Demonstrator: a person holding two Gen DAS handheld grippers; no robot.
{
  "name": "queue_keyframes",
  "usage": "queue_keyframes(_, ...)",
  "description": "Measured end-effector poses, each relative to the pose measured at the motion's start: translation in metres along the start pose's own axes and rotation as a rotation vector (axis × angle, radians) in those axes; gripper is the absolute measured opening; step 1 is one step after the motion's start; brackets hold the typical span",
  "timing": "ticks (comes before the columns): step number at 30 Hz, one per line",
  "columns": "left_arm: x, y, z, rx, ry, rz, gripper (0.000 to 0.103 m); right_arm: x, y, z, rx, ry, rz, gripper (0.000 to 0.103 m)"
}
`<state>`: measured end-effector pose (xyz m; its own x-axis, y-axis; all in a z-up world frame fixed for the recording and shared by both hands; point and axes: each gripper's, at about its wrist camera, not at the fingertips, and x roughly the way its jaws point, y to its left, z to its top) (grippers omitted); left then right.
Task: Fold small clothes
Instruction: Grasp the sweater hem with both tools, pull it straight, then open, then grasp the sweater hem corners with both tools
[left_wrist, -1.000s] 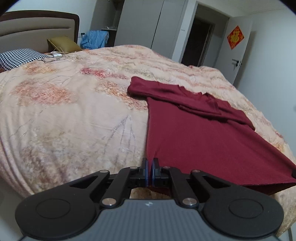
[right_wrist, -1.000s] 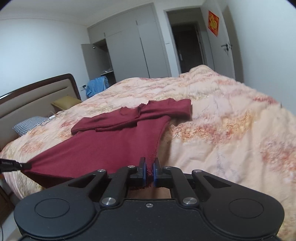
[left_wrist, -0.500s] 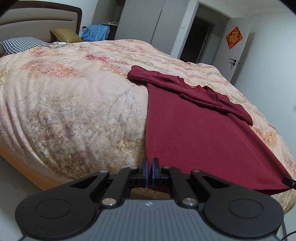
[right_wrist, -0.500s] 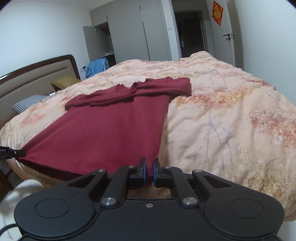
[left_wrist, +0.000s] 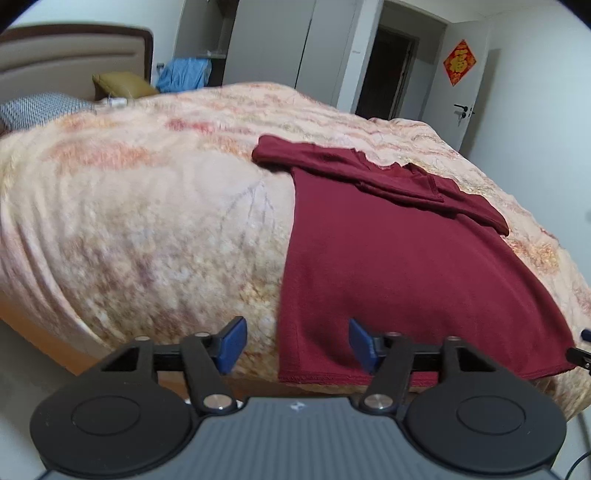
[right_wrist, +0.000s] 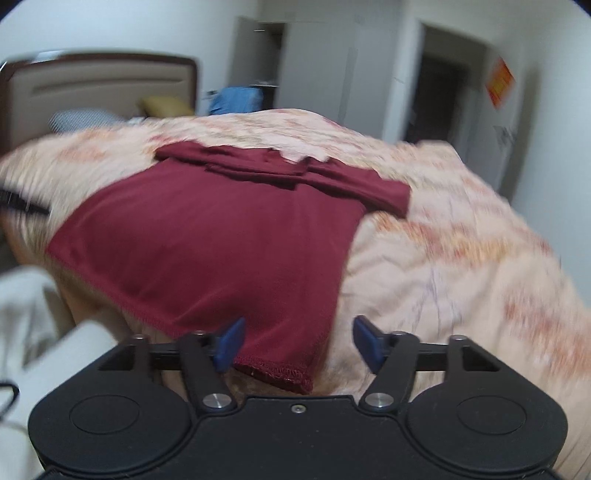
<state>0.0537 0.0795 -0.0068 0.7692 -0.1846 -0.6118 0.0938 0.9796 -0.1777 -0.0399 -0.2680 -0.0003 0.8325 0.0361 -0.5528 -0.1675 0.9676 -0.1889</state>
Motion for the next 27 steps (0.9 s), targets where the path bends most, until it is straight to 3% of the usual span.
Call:
queue_keyframes(1, -0.002, -0.002, 0.001, 0.018, -0.004, -0.002, 0.07, 0.0, 0.005, -0.001, -0.052, -0.005, 0.007, 0.078)
queue_keyframes(3, -0.004, -0.006, 0.002, 0.043, -0.011, -0.003, 0.087, 0.001, 0.018, -0.003, -0.158, -0.004, 0.036, 0.078)
queue_keyframes(8, -0.005, -0.019, 0.004, 0.085, -0.021, -0.009, 0.103, 0.014, 0.054, -0.015, -0.447, 0.003, 0.029, 0.078)
queue_keyframes(14, 0.0, -0.03, 0.002, 0.099, -0.002, 0.009, 0.103, 0.041, 0.075, -0.031, -0.643, 0.042, -0.083, 0.076)
queue_keyframes(18, 0.001, -0.033, 0.0, 0.102, 0.008, 0.006, 0.103, 0.055, 0.086, -0.045, -0.791, 0.005, -0.16, 0.07)
queue_keyframes(20, 0.0, -0.035, -0.002, 0.109, 0.008, 0.003, 0.103, 0.056, 0.09, -0.052, -0.857, -0.033, -0.172, 0.063)
queue_keyframes(24, -0.006, -0.041, -0.008, 0.145, -0.026, -0.033, 0.103, 0.046, 0.092, -0.052, -0.896, -0.104, -0.145, 0.01)
queue_keyframes(27, -0.014, -0.046, -0.014, 0.169, -0.077, -0.116, 0.103, 0.03, 0.082, -0.03, -0.778, -0.14, -0.062, 0.012)
